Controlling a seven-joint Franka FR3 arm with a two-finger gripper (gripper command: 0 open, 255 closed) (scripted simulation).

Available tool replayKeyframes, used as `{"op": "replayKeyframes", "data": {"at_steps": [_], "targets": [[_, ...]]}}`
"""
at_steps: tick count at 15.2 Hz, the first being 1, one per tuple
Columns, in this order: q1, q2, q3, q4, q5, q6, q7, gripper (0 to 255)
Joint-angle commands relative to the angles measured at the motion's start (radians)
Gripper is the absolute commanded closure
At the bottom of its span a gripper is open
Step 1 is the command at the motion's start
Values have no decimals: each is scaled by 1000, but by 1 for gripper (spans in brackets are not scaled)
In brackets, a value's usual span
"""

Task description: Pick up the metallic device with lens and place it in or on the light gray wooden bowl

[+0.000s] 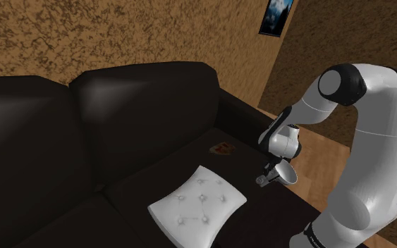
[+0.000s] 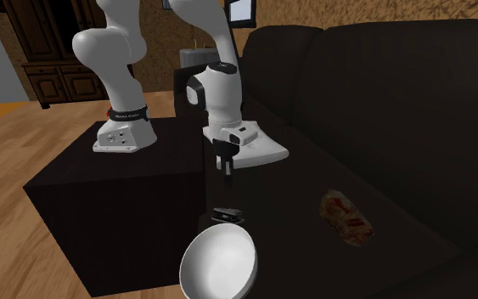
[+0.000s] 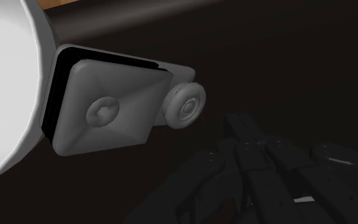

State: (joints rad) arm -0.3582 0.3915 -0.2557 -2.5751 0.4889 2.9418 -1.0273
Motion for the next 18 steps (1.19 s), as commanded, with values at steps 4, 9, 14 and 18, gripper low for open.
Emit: {"op": "replayKeyframes", "data": {"at_steps": [4, 9, 14, 18], "targets": [[-331, 72, 213, 79, -110, 14, -581, 0], [-490, 187, 315, 185, -238, 9, -897, 0], [-496, 261, 325, 216, -234, 53, -902, 0], [-496, 261, 325, 216, -234, 53, -902, 0]]}}
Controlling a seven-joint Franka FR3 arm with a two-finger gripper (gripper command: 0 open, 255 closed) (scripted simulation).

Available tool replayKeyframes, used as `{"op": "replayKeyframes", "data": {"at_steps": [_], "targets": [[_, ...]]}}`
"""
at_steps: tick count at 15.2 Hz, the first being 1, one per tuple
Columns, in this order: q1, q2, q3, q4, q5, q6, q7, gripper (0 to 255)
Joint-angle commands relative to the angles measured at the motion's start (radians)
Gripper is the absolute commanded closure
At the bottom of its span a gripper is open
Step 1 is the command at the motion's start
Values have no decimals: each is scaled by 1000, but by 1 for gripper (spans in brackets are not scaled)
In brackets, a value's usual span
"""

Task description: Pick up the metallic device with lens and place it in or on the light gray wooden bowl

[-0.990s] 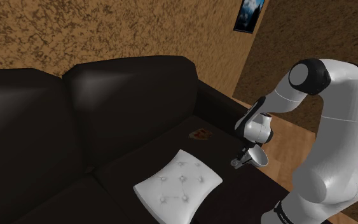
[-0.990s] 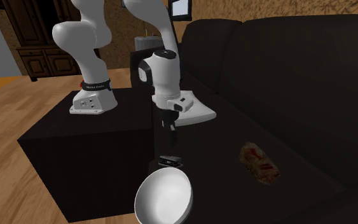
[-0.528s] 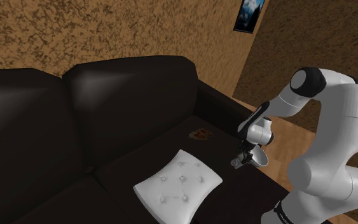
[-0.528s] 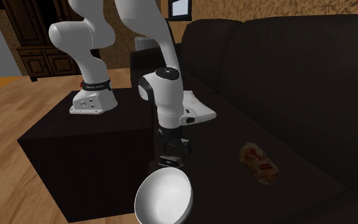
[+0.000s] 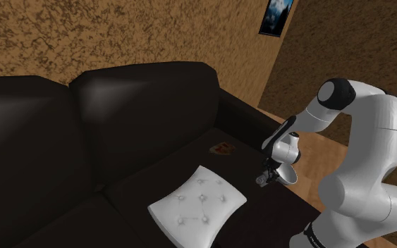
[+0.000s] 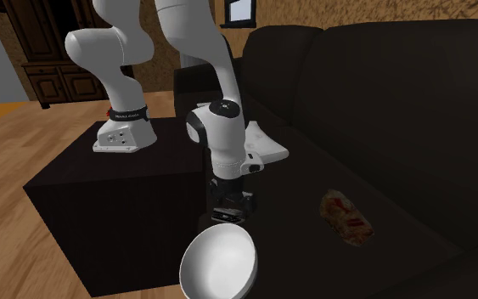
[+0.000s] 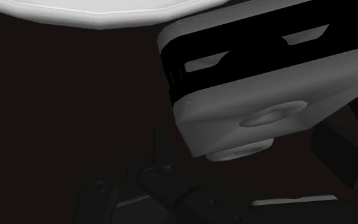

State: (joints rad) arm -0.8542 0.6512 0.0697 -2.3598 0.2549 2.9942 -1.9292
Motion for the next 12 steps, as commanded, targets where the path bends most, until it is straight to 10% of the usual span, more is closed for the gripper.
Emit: {"op": "replayKeyframes", "data": {"at_steps": [1, 4, 5, 12], "targets": [[0, 1, 0, 1, 0, 0, 0, 0], [0, 1, 0, 1, 0, 0, 0, 0], [0, 1, 0, 1, 0, 0, 0, 255], [0, 1, 0, 1, 0, 0, 0, 255]]}}
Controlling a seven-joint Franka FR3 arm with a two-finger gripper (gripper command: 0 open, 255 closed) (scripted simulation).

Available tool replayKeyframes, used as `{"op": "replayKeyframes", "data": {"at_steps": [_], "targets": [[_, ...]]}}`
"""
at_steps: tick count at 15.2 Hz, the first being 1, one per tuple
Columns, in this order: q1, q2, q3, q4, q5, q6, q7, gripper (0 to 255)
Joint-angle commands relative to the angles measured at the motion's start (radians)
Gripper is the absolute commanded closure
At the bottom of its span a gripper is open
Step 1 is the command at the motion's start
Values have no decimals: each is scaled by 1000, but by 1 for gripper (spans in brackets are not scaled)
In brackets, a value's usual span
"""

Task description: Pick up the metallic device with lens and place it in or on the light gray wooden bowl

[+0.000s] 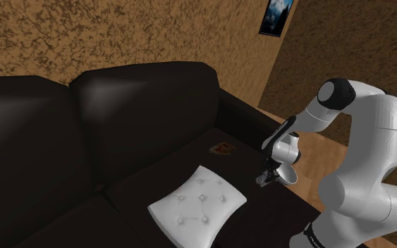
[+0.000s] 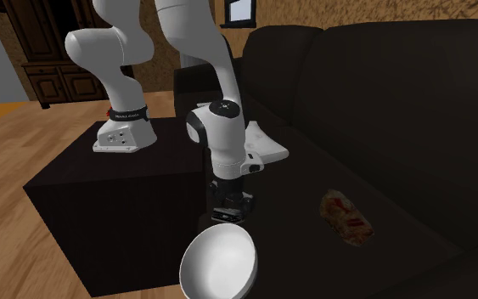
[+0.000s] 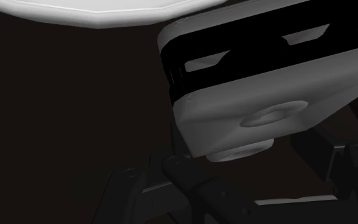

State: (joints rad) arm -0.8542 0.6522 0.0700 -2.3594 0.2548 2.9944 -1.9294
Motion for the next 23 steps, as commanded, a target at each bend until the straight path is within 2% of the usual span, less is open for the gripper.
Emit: {"op": "replayKeyframes", "data": {"at_steps": [1, 23], "targets": [[0, 0, 0, 0, 0, 0, 0, 255], [50, -332, -60, -108, -44, -224, 60, 255]]}}
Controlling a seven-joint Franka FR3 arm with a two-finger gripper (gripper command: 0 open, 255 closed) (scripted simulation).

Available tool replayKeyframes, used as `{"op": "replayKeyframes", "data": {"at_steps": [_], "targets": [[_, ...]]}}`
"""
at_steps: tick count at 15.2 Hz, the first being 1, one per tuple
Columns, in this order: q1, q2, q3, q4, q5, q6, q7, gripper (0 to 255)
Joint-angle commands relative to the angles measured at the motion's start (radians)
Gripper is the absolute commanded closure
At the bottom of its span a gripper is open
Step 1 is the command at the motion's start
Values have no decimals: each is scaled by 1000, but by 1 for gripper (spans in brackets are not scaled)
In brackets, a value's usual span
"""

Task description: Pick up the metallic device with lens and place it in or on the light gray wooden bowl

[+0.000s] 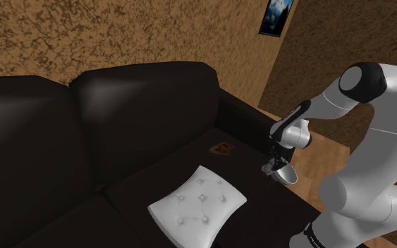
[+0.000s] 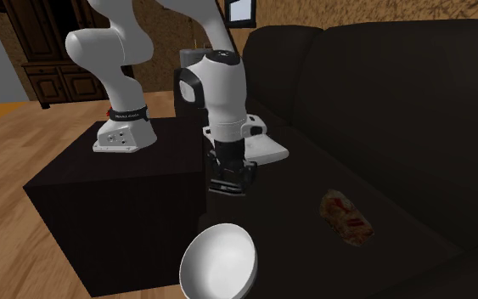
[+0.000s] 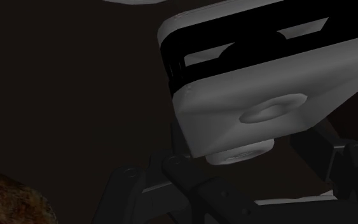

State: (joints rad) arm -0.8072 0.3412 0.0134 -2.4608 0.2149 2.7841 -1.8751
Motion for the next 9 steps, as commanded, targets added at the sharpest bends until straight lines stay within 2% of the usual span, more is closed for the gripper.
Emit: {"op": "replayKeyframes", "data": {"at_steps": [1, 9], "targets": [[5, -36, -6, -10, -8, -26, 9, 255], [16, -152, -23, -23, -41, -128, 40, 255]]}}
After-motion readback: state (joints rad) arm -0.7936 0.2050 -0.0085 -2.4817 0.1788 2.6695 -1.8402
